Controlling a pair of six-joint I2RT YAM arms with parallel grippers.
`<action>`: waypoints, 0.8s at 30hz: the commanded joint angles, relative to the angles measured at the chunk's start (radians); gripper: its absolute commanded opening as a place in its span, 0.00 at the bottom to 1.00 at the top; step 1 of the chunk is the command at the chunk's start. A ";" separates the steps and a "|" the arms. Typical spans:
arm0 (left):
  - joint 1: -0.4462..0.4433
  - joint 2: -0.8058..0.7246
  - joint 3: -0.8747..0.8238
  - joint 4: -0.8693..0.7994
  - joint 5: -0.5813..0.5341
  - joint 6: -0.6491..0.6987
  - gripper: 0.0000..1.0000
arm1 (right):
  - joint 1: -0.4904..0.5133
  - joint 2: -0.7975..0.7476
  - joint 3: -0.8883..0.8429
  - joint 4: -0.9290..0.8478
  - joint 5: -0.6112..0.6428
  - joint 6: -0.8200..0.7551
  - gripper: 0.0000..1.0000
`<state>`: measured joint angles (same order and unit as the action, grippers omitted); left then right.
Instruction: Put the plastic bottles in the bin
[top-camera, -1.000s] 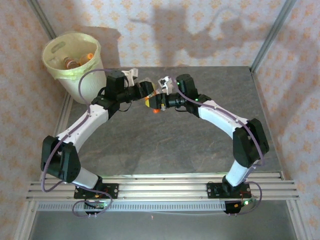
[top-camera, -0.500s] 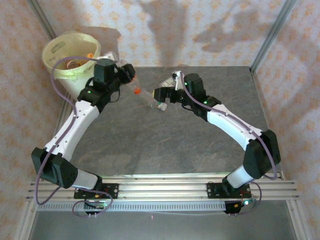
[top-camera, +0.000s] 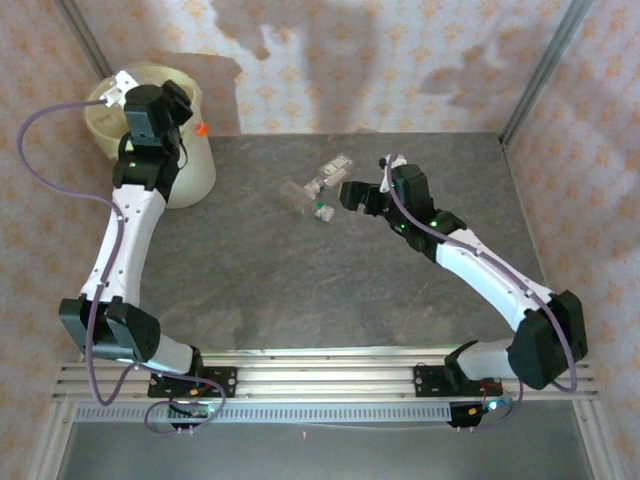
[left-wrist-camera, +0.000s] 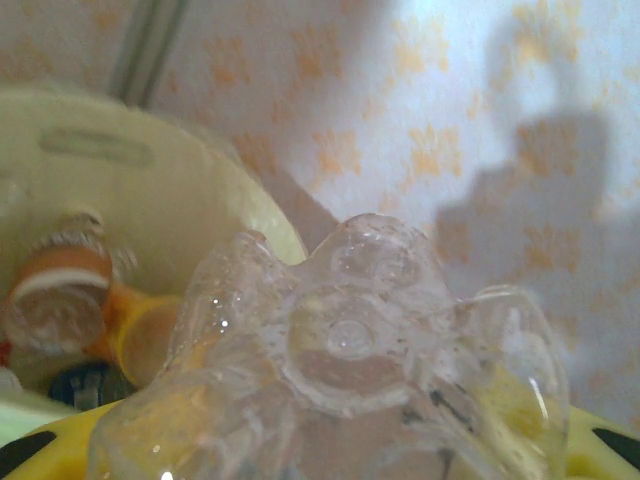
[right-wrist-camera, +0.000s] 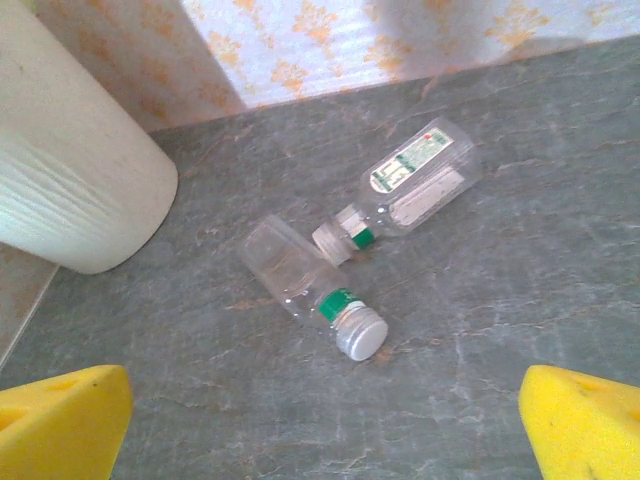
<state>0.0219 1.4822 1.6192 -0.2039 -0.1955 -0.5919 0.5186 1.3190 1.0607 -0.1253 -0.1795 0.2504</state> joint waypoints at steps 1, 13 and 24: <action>0.025 0.041 0.079 0.097 -0.124 0.052 0.46 | -0.012 -0.053 -0.033 -0.027 0.061 -0.014 0.99; 0.079 0.397 0.573 -0.119 -0.238 -0.053 0.50 | -0.037 -0.104 -0.087 -0.043 0.104 -0.022 0.99; 0.145 0.678 0.846 -0.308 -0.342 -0.445 0.56 | -0.038 -0.129 -0.091 -0.056 0.146 -0.019 0.99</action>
<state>0.1337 2.1334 2.4031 -0.4004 -0.4622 -0.8684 0.4870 1.2095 0.9775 -0.1864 -0.0746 0.2394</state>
